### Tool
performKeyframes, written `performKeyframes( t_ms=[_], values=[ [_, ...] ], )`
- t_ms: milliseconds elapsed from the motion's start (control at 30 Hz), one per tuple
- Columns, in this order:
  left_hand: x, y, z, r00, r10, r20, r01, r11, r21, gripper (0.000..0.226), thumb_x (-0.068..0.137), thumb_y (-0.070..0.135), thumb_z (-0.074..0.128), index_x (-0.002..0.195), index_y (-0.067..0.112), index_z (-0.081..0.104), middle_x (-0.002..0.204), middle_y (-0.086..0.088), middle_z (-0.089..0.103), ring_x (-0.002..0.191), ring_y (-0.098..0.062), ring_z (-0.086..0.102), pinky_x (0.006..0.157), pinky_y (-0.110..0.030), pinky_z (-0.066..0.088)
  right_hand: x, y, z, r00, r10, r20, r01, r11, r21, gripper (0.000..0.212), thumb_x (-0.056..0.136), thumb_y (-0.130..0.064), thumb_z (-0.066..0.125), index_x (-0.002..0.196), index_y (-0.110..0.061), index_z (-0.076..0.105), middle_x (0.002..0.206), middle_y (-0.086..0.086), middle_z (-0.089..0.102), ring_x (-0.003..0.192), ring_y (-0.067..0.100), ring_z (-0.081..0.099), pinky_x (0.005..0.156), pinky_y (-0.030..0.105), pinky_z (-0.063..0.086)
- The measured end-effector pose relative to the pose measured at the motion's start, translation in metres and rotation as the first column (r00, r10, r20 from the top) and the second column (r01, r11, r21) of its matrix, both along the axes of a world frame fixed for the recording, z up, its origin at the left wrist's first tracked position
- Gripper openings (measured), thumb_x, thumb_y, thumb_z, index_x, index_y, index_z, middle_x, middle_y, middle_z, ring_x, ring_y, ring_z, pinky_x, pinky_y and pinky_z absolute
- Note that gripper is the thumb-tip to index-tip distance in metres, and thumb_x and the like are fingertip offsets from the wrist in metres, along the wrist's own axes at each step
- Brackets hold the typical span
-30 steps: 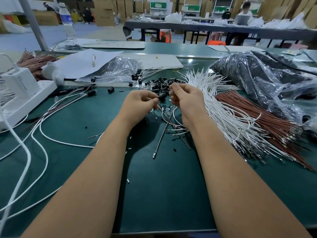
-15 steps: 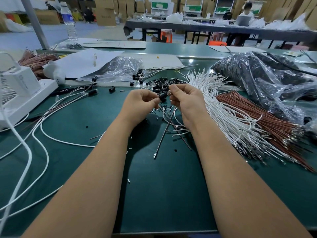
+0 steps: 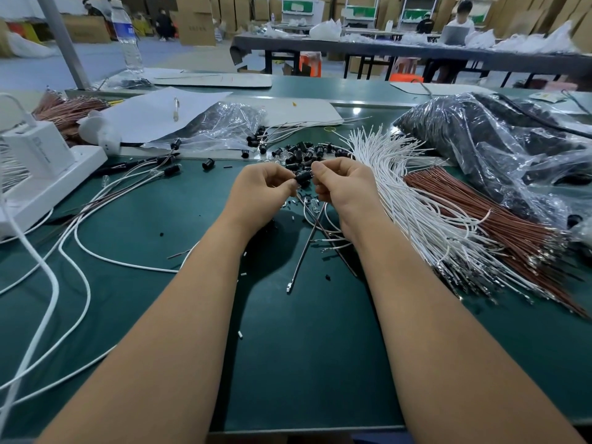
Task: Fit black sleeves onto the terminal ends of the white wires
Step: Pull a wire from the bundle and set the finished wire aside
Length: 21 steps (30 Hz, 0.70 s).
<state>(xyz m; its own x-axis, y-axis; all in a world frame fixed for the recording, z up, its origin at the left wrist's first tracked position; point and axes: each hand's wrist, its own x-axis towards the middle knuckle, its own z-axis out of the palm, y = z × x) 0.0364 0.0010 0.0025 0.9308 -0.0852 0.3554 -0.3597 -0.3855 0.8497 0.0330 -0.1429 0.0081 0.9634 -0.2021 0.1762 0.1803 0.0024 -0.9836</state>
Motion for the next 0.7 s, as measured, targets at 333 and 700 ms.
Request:
performKeyframes(
  t_ms=[333,700],
  values=[
    [-0.0019,0.0005,0.0004,0.999,0.039,0.037,-0.039,0.999,-0.014,0.004,0.088,0.006,0.065,0.089,0.005,0.069,0.071,-0.001,0.067,0.054,0.004,0.054,0.056,-0.007,0.039,-0.0010,0.0008,-0.0016,0.999,0.042,-0.027,-0.041,0.998,0.041,0.015,0.090,-0.008,0.066,0.076,-0.012,0.061,0.065,0.003,0.062,0.055,0.011,0.056,0.053,0.022,0.048],
    [-0.0068,0.0009,0.0005,0.999,0.027,0.016,-0.026,0.998,-0.065,0.005,0.087,0.003,0.066,0.088,-0.001,0.070,0.068,-0.005,0.066,0.053,0.003,0.056,0.058,-0.009,0.044,-0.0065,0.0006,-0.0046,0.992,0.121,-0.031,-0.119,0.990,0.080,0.016,0.091,-0.004,0.062,0.076,-0.009,0.058,0.066,0.007,0.058,0.055,0.014,0.052,0.055,0.023,0.046]
  ],
)
